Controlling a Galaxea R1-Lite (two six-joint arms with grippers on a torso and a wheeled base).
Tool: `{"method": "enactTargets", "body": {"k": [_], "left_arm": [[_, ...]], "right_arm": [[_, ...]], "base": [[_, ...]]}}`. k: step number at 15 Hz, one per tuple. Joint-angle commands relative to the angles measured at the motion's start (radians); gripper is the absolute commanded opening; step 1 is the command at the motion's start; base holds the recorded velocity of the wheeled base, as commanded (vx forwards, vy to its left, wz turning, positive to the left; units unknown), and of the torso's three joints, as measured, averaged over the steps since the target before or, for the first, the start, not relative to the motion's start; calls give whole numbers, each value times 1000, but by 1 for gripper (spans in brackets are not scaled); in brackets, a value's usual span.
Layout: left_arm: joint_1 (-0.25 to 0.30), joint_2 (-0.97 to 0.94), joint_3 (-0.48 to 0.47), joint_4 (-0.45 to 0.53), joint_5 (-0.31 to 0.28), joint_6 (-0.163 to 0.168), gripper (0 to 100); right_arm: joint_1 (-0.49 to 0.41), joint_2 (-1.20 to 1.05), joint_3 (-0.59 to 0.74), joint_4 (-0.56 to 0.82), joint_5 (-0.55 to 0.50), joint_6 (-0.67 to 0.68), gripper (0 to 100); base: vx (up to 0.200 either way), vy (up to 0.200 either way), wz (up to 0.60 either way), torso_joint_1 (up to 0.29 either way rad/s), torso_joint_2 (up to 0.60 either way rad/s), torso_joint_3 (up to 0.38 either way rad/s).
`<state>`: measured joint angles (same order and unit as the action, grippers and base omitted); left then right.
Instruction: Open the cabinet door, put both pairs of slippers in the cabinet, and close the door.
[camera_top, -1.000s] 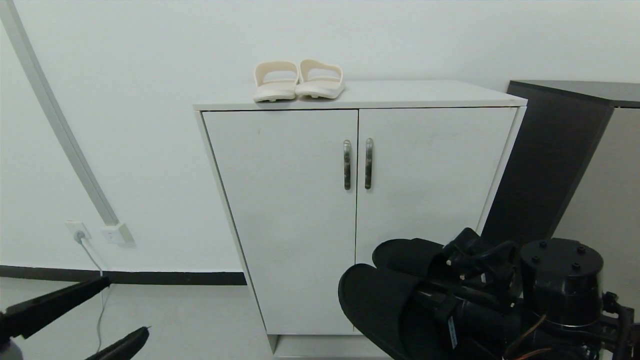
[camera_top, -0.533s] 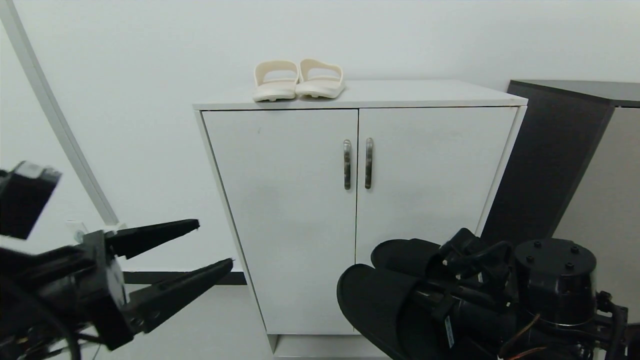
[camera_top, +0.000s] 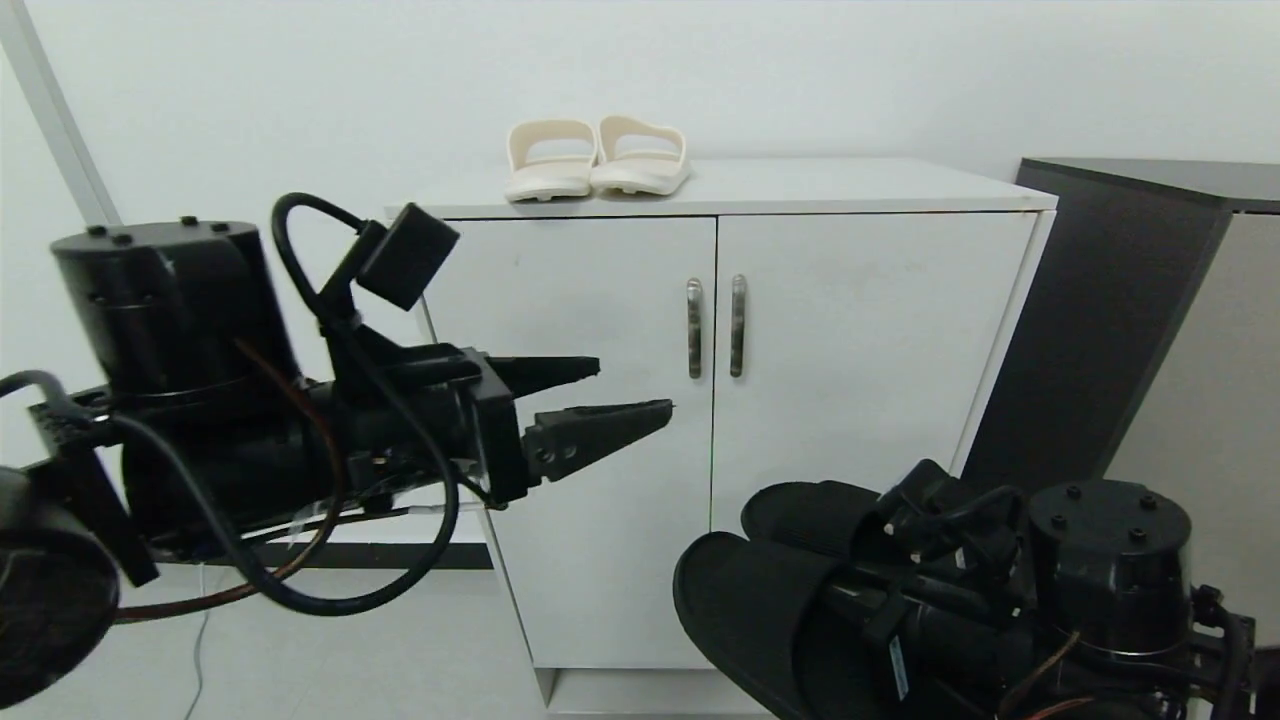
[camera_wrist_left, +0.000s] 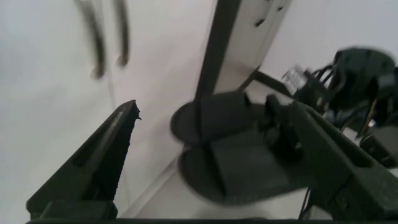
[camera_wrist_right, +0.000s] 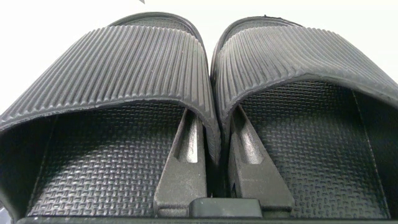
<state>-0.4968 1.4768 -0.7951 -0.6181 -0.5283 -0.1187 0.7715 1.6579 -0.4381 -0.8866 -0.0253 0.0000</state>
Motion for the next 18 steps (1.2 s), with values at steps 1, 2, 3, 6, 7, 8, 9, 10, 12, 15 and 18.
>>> {"method": "enactTargets", "body": {"k": [1,2,3,6,7,8,9,10,12,15,18], "left_arm": [[-43,120,-102,0,-4,-41,100],[-52,152,-142,1,-6,-50,100],[-57,180,-174,3,-6,-55,100],[-68,298,-317,4,-12,-85,100],[-68,321,-351,6,-13,-111,100],[-68,342,-378,6,-13,-125,100],[-68,355,-394,6,-13,-133,100],[-68,395,-435,6,-21,-156,100],[-68,436,-497,32,-22,-160,100],[-68,476,-558,77,-12,-162,100],[-66,497,-584,81,67,-162,100]], "right_arm": [[0,3,1,0,2,0,0],[0,3,1,0,2,0,0],[0,3,2,0,2,0,0],[0,2,4,0,4,0,0],[0,2,4,0,4,0,0],[0,2,2,0,4,0,0],[0,2,2,0,5,0,0],[0,2,4,0,5,0,0],[0,0,4,0,4,0,0],[0,-1,4,-2,4,0,0],[0,-1,4,0,4,0,0]], "base": [[0,0,0,0,0,0],[0,0,0,0,0,0],[0,0,0,0,0,0],[0,0,0,0,0,0],[0,0,0,0,0,0],[0,0,0,0,0,0],[0,0,0,0,0,0],[0,0,0,0,0,0],[0,0,0,0,0,0],[0,0,0,0,0,0],[0,0,0,0,0,0]]}}
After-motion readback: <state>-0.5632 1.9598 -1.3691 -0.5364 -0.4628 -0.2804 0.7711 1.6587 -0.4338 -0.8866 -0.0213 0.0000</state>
